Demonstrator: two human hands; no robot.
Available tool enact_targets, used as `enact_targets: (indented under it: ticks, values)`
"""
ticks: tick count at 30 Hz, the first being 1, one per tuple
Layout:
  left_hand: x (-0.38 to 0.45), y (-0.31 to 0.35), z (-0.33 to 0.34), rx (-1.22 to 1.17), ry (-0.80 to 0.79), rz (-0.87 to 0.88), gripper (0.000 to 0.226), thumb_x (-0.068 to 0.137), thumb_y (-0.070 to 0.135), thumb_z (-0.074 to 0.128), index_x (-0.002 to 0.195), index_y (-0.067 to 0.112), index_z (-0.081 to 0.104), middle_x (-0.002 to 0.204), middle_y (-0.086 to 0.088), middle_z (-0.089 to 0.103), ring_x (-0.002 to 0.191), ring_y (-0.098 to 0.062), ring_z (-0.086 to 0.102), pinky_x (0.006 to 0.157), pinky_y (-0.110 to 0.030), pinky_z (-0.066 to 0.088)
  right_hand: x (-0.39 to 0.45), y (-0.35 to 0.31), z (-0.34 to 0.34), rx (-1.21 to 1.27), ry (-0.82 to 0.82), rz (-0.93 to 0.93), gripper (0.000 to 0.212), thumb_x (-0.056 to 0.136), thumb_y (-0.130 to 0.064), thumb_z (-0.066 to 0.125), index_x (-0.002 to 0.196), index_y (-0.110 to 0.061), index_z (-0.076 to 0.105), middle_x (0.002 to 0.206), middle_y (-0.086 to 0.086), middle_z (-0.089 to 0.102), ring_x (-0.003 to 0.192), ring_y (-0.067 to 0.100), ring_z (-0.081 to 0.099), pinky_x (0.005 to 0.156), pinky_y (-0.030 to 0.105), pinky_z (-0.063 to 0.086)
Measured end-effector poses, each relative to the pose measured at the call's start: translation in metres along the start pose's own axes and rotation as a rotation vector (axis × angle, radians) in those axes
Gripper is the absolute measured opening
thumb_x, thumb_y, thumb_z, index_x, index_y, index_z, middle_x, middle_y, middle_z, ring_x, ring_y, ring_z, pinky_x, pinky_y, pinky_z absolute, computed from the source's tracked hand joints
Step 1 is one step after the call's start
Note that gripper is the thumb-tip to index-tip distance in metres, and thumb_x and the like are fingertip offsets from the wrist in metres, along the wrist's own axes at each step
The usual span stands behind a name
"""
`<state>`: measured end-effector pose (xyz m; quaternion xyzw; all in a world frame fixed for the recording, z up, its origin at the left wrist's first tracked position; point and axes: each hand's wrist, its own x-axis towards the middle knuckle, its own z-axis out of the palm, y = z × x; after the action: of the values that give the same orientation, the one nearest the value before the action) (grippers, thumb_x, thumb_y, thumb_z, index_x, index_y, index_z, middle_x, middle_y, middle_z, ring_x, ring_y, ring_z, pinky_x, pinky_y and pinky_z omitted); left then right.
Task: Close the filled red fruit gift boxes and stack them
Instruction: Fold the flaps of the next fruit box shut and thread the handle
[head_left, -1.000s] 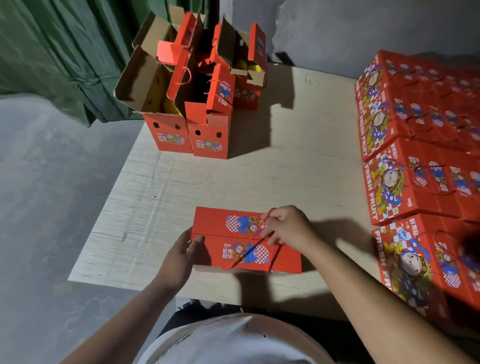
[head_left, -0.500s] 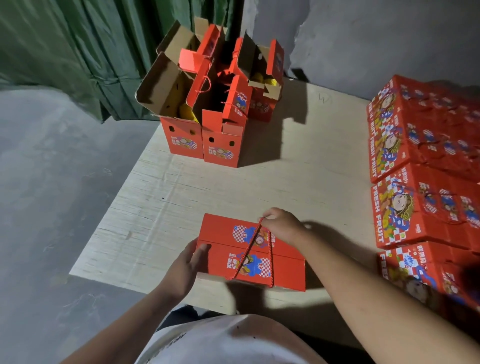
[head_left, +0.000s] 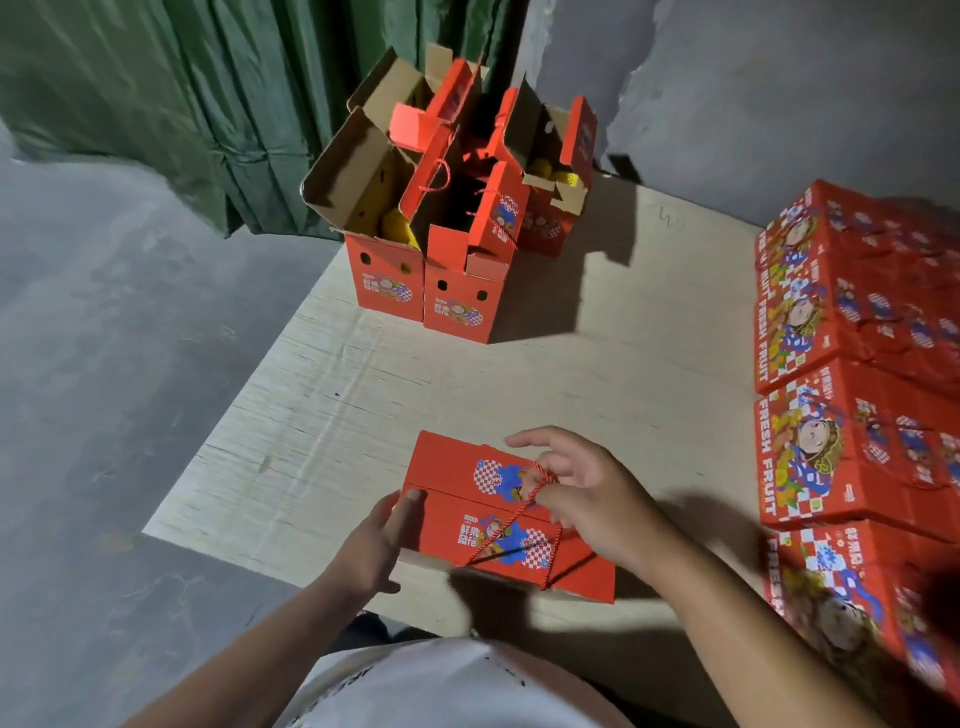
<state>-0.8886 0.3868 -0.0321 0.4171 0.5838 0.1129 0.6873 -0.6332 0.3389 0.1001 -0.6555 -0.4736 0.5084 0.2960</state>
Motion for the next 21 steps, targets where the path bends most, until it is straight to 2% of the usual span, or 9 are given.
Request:
enact_targets:
  ticks: [2, 4, 6, 7, 10, 12, 16, 19, 21]
  values:
    - [-0.003, 0.002, 0.001, -0.060, -0.010, -0.121, 0.076, 0.078, 0.089, 0.052, 0.137, 0.041, 0.052, 0.135, 0.003, 0.056, 0.120, -0.028, 0.058, 0.081, -0.050, 0.062, -0.005, -0.001, -0.002, -0.125, 0.041, 0.018, 0.048, 0.096, -0.011, 0.056, 0.126, -0.049, 0.064, 0.096, -0.018, 0.073, 0.081, 0.008, 0.076, 0.060, 0.025, 0.056]
    - [-0.005, 0.005, 0.002, -0.048, -0.013, -0.183, 0.087, 0.075, 0.097, 0.049, 0.134, 0.033, 0.057, 0.133, -0.001, 0.057, 0.120, -0.034, 0.056, 0.075, -0.049, 0.064, -0.005, -0.003, -0.006, -0.173, 0.076, 0.048, 0.047, 0.098, -0.014, 0.054, 0.122, -0.052, 0.064, 0.090, -0.019, 0.073, 0.073, 0.012, 0.076, 0.052, 0.030, 0.055]
    - [-0.004, 0.008, 0.004, -0.068, -0.009, -0.193, 0.082, 0.080, 0.094, 0.047, 0.129, 0.030, 0.063, 0.129, -0.003, 0.062, 0.116, -0.037, 0.061, 0.075, -0.048, 0.065, -0.004, -0.006, -0.005, -0.178, 0.110, 0.037, 0.044, 0.093, -0.016, 0.051, 0.117, -0.050, 0.067, 0.074, -0.008, 0.070, 0.052, 0.008, 0.060, 0.048, 0.029, 0.043]
    - [-0.002, 0.010, 0.004, -0.087, -0.007, -0.180, 0.078, 0.083, 0.090, 0.048, 0.126, 0.028, 0.066, 0.126, -0.005, 0.066, 0.113, -0.037, 0.064, 0.076, -0.048, 0.066, -0.003, -0.009, -0.002, -0.173, 0.118, 0.028, 0.043, 0.090, -0.017, 0.050, 0.115, -0.047, 0.068, 0.067, 0.000, 0.066, 0.050, 0.011, 0.051, 0.050, 0.031, 0.038]
    - [0.002, 0.017, 0.008, -0.119, -0.003, -0.123, 0.069, 0.088, 0.078, 0.055, 0.120, 0.020, 0.072, 0.117, -0.012, 0.074, 0.109, -0.037, 0.069, 0.079, -0.047, 0.065, -0.004, -0.016, 0.006, -0.059, 0.129, 0.021, 0.038, 0.084, -0.023, 0.051, 0.112, -0.041, 0.069, 0.071, 0.017, 0.066, 0.056, 0.022, 0.048, 0.054, 0.034, 0.038]
    - [0.004, 0.023, 0.012, -0.134, 0.007, -0.081, 0.059, 0.092, 0.070, 0.060, 0.116, 0.018, 0.073, 0.112, -0.009, 0.076, 0.107, -0.036, 0.071, 0.080, -0.048, 0.065, -0.006, -0.022, 0.003, 0.009, 0.187, 0.023, 0.036, 0.082, -0.024, 0.050, 0.109, -0.038, 0.071, 0.078, 0.025, 0.066, 0.059, 0.024, 0.048, 0.056, 0.034, 0.038]
    - [0.011, 0.033, 0.027, -0.250, -0.062, 0.016, 0.034, 0.099, 0.049, 0.065, 0.123, 0.026, 0.071, 0.125, 0.000, 0.075, 0.116, -0.028, 0.071, 0.093, -0.053, 0.061, -0.014, -0.028, -0.015, 0.056, 0.337, 0.002, 0.031, 0.082, -0.022, 0.052, 0.100, -0.036, 0.073, 0.078, 0.025, 0.065, 0.057, 0.022, 0.045, 0.057, 0.032, 0.034]
    - [0.014, 0.044, 0.049, -0.326, -0.184, 0.056, 0.048, 0.092, 0.049, 0.070, 0.138, 0.040, 0.059, 0.131, 0.014, 0.072, 0.127, -0.018, 0.065, 0.098, -0.059, 0.057, -0.021, -0.024, -0.031, 0.101, 0.425, 0.003, 0.030, 0.088, -0.011, 0.055, 0.094, -0.033, 0.075, 0.078, 0.020, 0.067, 0.054, 0.015, 0.043, 0.051, 0.026, 0.032]
    - [0.009, 0.049, 0.069, -0.269, -0.284, 0.063, 0.061, 0.088, 0.052, 0.077, 0.142, 0.048, 0.051, 0.136, 0.023, 0.067, 0.132, -0.011, 0.060, 0.098, -0.058, 0.058, -0.025, -0.020, -0.040, 0.142, 0.475, 0.009, 0.033, 0.089, -0.002, 0.055, 0.093, -0.027, 0.076, 0.072, 0.006, 0.067, 0.048, 0.008, 0.041, 0.049, 0.024, 0.033]
